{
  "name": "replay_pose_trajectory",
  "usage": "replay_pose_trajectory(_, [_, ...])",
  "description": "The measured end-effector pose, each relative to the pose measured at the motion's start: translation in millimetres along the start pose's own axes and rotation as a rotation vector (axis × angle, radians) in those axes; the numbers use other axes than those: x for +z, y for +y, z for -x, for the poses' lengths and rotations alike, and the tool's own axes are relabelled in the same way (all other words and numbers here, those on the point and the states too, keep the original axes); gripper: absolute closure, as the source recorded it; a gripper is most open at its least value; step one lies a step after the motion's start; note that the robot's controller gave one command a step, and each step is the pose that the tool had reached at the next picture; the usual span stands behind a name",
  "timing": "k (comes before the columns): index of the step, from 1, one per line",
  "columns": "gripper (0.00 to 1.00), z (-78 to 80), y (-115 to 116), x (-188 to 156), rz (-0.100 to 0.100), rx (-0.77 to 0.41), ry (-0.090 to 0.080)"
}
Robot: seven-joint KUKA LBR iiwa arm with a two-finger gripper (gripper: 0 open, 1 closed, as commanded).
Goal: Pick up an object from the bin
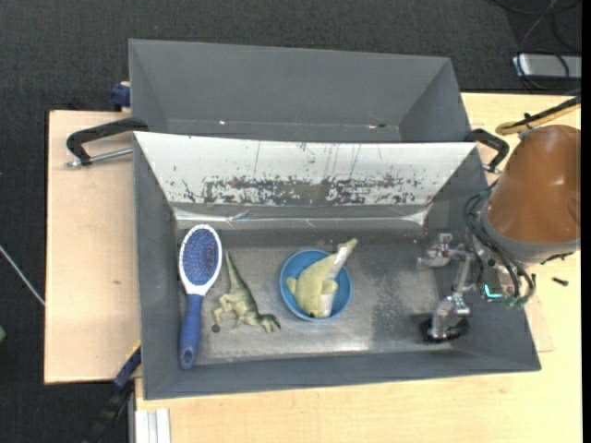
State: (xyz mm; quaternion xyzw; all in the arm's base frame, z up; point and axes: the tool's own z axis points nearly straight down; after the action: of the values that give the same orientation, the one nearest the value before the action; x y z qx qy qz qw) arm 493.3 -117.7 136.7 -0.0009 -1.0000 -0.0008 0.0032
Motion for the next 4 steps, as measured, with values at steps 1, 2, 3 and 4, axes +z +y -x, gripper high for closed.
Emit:
replay_pose_trajectory(1, [0.00,8.0,-13.7,24.4,-0.003,-0.197,-0.014])
replay_pose_trajectory(2, [0.00,7.8,146.5,25.2,0.001,-0.407,-0.010])
replay_pose_trajectory(3, [0.00,58.1,214.3,14.9,0.000,-0.566,-0.017])
replay_pose_trajectory(4, [0.00,40.0,251.4,60.9,-0.009,-0.690,-0.009])
